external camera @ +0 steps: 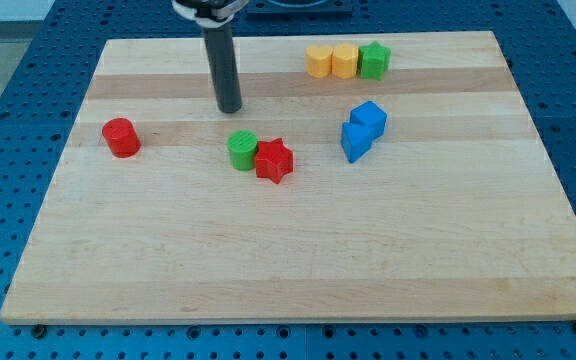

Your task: Push the green circle towards top center

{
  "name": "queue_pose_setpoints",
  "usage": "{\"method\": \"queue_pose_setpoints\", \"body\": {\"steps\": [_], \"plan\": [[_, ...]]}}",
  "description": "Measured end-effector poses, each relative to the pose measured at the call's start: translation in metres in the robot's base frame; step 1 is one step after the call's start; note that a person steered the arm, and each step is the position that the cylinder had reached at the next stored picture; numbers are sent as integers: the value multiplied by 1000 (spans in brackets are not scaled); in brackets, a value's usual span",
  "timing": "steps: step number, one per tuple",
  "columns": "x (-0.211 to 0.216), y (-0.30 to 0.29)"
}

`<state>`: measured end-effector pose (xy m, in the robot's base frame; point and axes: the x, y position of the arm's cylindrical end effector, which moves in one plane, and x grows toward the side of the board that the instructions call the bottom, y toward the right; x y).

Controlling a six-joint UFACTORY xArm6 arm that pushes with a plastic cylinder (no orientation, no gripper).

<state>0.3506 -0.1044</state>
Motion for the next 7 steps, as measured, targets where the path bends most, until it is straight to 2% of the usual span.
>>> {"method": "queue_pose_setpoints", "body": {"steps": [3,4,5,7], "plan": [[117,7],[130,24],[126,40],[78,16]]}}
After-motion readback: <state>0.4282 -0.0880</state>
